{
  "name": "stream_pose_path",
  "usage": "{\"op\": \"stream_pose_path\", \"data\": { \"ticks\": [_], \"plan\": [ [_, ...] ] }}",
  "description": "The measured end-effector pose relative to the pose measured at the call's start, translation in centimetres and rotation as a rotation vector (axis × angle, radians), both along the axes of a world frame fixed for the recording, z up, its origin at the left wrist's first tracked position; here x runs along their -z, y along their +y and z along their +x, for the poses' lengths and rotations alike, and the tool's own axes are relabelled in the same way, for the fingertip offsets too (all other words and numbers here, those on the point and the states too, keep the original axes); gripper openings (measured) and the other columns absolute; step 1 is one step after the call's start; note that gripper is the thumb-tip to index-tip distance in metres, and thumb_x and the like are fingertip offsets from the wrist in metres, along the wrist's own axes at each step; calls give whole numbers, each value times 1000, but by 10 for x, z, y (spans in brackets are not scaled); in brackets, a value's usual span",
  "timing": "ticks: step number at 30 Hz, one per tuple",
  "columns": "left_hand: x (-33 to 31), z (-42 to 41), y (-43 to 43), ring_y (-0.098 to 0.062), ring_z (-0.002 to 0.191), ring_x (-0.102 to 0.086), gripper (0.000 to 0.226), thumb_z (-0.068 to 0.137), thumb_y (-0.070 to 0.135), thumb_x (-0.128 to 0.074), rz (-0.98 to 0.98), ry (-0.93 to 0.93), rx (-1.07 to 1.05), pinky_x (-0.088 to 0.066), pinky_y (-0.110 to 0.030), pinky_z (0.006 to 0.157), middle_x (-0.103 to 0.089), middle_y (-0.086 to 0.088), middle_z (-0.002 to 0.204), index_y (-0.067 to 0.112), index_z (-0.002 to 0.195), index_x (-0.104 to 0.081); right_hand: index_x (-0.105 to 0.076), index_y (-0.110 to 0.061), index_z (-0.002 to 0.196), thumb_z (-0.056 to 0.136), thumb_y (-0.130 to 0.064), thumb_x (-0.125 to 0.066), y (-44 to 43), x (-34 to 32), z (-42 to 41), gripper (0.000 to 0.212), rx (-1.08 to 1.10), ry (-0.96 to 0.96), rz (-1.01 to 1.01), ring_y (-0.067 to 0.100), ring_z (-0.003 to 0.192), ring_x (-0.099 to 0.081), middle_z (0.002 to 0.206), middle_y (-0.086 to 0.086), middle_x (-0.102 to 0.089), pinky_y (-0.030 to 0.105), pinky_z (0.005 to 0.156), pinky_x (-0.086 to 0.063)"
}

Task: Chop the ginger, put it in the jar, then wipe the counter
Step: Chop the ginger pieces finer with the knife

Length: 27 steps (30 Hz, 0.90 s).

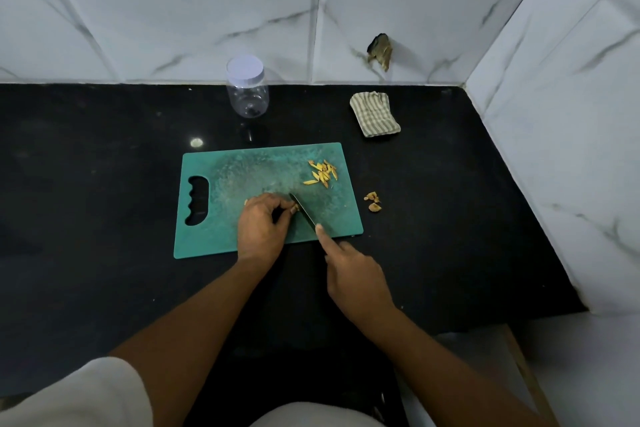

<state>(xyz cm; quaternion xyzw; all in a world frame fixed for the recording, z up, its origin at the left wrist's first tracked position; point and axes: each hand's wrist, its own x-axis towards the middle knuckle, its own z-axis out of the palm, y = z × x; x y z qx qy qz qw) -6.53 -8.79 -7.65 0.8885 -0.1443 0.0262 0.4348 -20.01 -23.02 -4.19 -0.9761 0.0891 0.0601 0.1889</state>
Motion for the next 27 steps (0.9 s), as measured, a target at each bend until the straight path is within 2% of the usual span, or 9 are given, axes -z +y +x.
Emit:
{"op": "stream_pose_path", "data": {
  "ticks": [5,8,9,11,12,14,18,23,27],
  "plan": [
    [0,1,0,-13,93,-61,6,91,20,-77,10,11,0,-52,-33,84,-73,7,95,20,96,-79,-19,-34,164,102,-19,-49,-5,12,-5,70,-26,-54,-19,30,70,-62,102,7,-60,46,62,-54],
    [0,-1,0,-14,94,-61,6,91,20,-76,12,6,0,-51,-32,83,-73,6,95,19,96,-79,-27,-31,161,109,-31,-41,-7,8,-6,54,8,-86,47,24,73,-62,97,2,-62,44,64,-53],
    [0,0,0,-14,93,-61,6,91,20,-76,16,4,0,-51,-32,83,-73,6,96,19,96,-79,-34,-27,155,110,-36,-36,-8,5,-4,45,44,-85,64,22,74,-63,94,1,-63,41,64,-51],
    [0,0,0,-15,93,-62,5,91,19,-76,23,0,0,-51,-33,82,-73,5,96,18,95,-79,-48,-23,126,111,-42,-27,-8,2,1,32,104,-26,48,17,70,-60,82,-4,-61,37,62,-44],
    [0,0,0,-16,93,-62,5,91,19,-76,25,-6,0,-51,-33,82,-74,5,96,18,95,-79,-48,-23,112,111,-43,-24,-7,-1,3,31,115,11,33,15,67,-58,78,-5,-58,37,62,-42],
    [1,0,0,-15,93,-62,6,91,19,-76,23,-18,3,-52,-35,84,-74,6,98,18,96,-79,-47,-23,100,111,-47,-19,-6,-3,7,38,129,81,8,17,69,-59,77,-3,-58,40,66,-48],
    [1,-1,1,-12,94,-61,7,91,19,-76,15,-23,-2,-52,-35,86,-74,7,100,19,97,-79,-57,-21,91,110,-51,-15,-5,-1,12,55,146,150,-14,19,72,-64,76,-1,-62,44,74,-55],
    [0,-1,1,-14,91,-62,7,90,15,-77,33,-54,12,-48,-29,81,-75,5,97,18,96,-79,-58,-20,97,110,-50,-15,-1,-3,15,54,134,188,-76,19,72,-64,78,0,-62,44,74,-56],
    [2,0,1,-16,87,-61,6,90,13,-76,54,-85,35,-49,-33,80,-74,3,95,16,95,-78,-57,-18,98,111,-47,-16,5,-6,17,52,130,171,-135,22,71,-64,78,1,-62,39,67,-52]
  ]
}}
